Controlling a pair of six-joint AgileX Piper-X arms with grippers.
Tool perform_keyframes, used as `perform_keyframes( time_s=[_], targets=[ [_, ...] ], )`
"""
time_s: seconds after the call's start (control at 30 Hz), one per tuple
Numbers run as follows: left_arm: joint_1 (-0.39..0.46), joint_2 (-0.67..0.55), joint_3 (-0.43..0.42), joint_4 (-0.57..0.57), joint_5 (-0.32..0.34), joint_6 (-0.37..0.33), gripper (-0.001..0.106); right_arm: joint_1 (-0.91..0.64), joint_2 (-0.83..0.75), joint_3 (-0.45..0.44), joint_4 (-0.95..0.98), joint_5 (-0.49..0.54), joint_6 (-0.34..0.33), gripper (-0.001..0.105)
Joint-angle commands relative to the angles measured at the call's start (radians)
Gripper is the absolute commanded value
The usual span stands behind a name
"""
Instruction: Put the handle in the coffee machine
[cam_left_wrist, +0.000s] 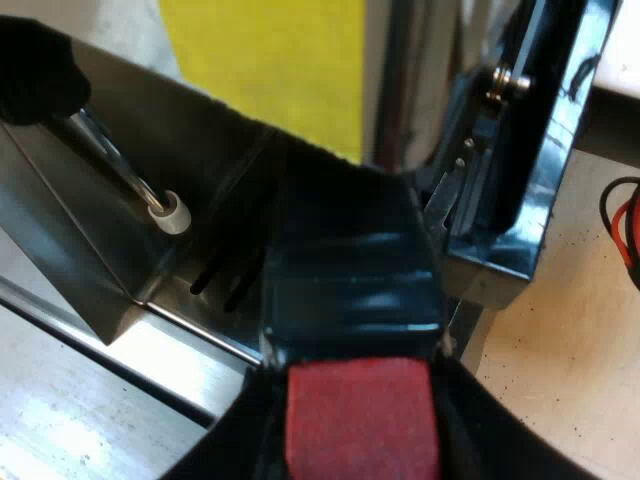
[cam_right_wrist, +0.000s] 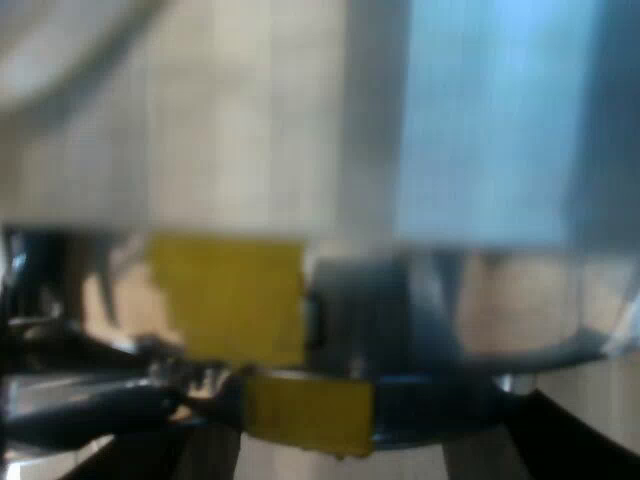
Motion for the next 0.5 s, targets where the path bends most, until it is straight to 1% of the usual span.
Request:
perform_keyframes(
  time_s=[0.03, 0.13, 0.17, 0.27, 0.43, 0.5],
  targets=[
    [-0.003, -0.014, -0.029, -0.031, 0.13, -0.01, 0.0, -0.002, -0.017, -0.019, -0.053, 0.012, -0.04, 0.048],
    [-0.003, -0.014, -0.029, -0.031, 0.125, -0.01, 0.0, 0.012, -0.017, -0.028, -0.068, 0.018, -0.074, 0.045],
    [-0.003, -0.014, -0.029, -0.031, 0.125, -0.01, 0.0, 0.014, -0.017, -0.029, -0.069, 0.018, -0.076, 0.045],
    [-0.003, -0.014, -0.029, -0.031, 0.125, -0.01, 0.0, 0.023, -0.017, -0.029, -0.075, 0.018, -0.078, 0.039],
    [-0.003, -0.014, -0.029, -0.031, 0.125, -0.01, 0.0, 0.023, -0.017, -0.029, -0.075, 0.018, -0.078, 0.039],
    [-0.003, -0.014, -0.029, -0.031, 0.108, -0.01, 0.0, 0.023, -0.017, -0.029, -0.075, 0.018, -0.078, 0.039]
  ],
)
